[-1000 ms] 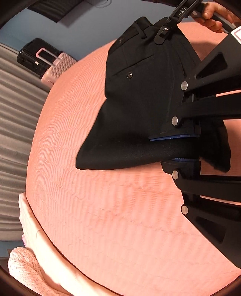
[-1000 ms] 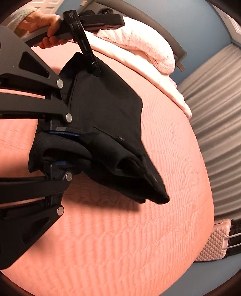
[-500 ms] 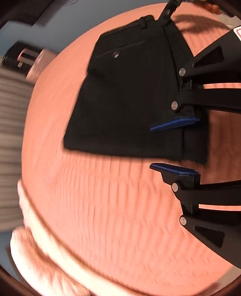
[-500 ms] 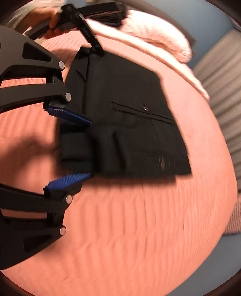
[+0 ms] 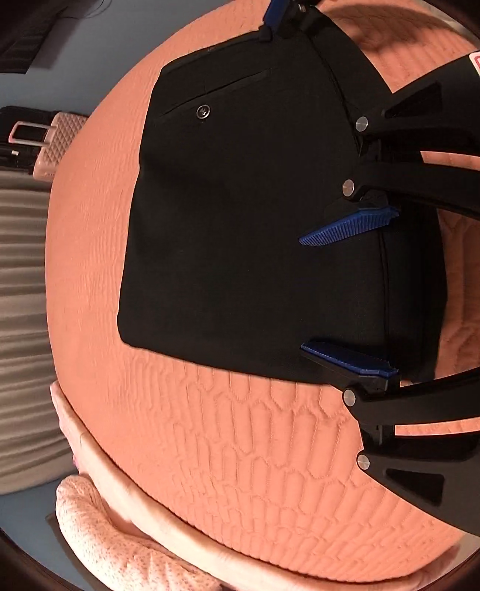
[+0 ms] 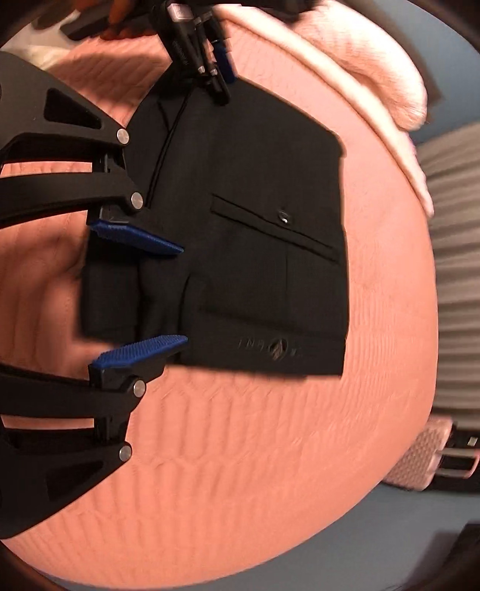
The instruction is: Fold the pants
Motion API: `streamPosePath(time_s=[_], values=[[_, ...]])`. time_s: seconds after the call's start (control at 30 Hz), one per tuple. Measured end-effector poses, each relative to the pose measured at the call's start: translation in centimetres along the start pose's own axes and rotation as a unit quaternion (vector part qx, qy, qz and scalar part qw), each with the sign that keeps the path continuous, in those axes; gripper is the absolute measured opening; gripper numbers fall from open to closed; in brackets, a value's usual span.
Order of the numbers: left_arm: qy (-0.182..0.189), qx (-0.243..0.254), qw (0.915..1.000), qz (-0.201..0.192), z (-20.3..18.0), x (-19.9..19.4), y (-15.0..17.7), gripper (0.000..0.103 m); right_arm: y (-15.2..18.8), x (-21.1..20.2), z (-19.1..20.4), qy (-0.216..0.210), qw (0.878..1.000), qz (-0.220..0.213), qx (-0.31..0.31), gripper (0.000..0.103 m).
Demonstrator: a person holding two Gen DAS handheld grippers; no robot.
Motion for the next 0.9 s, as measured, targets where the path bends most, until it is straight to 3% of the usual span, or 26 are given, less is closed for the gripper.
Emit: streamPosePath(time_s=[0.07, 0.17, 0.23, 0.33, 0.53, 0.57, 0.6, 0.67, 0.87, 0.9], values=[[0.000, -0.022, 0.9997, -0.004, 0.5, -0.6, -0.3, 0.054, -0.5, -1.7, 0.3, -0.011, 1.000, -0.023, 0.008, 0.045], [0.002, -0.028, 0.9995, 0.010, 1.2, 0.2, 0.2, 0.055, 1.2, 0.9, 0.3, 0.006, 0.999, 0.024, -0.029, 0.044], [-0.007, -0.010, 0.9999, 0.001, 0.9, -0.1, 0.2, 0.055, 2.3, 1.8, -0.3, 0.017, 0.998, 0.024, -0.055, 0.044], [-0.028, 0.011, 0.9994, 0.017, 1.3, -1.3, -0.3, 0.055, 2.3, -0.5, -0.8, 0.039, 0.999, 0.022, -0.029, 0.045], [-0.023, -0.023, 0.9995, 0.005, 1.7, -6.6, 0.2, 0.058, 2.1, -6.8, -1.3, 0.043, 0.999, -0.006, 0.025, 0.046], [-0.022, -0.021, 0.9995, -0.002, 1.5, -7.9, 0.1, 0.058, 1.6, -7.6, -0.8, 0.048, 0.998, -0.012, 0.026, 0.064], [-0.022, -0.019, 0.9995, -0.009, 1.2, -9.0, 0.4, 0.061, 1.7, -8.4, -0.5, 0.054, 0.998, -0.020, 0.027, 0.093], [-0.021, -0.015, 0.9995, -0.018, 0.9, -10.7, 0.2, 0.064, 1.7, -10.4, 1.1, 0.046, 0.998, -0.043, 0.016, 0.097], [-0.009, -0.002, 0.9998, -0.019, -1.0, -13.8, 1.4, 0.065, 2.7, -12.3, 4.6, 0.056, 0.997, -0.053, -0.031, 0.097], [-0.011, 0.000, 0.9997, -0.021, -1.3, -14.4, 1.7, 0.069, 3.0, -12.7, 4.9, 0.060, 0.996, -0.055, -0.032, 0.097]])
Point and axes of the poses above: each gripper's, at about its wrist camera, not at the fingertips, and x roughly the way its jaws point, z to its left, y to its underside, the point moved 7 cm from there along x, roughly the way its jaws point, and after that the axes turned 5 degrees about x, right-handed, at the moved point
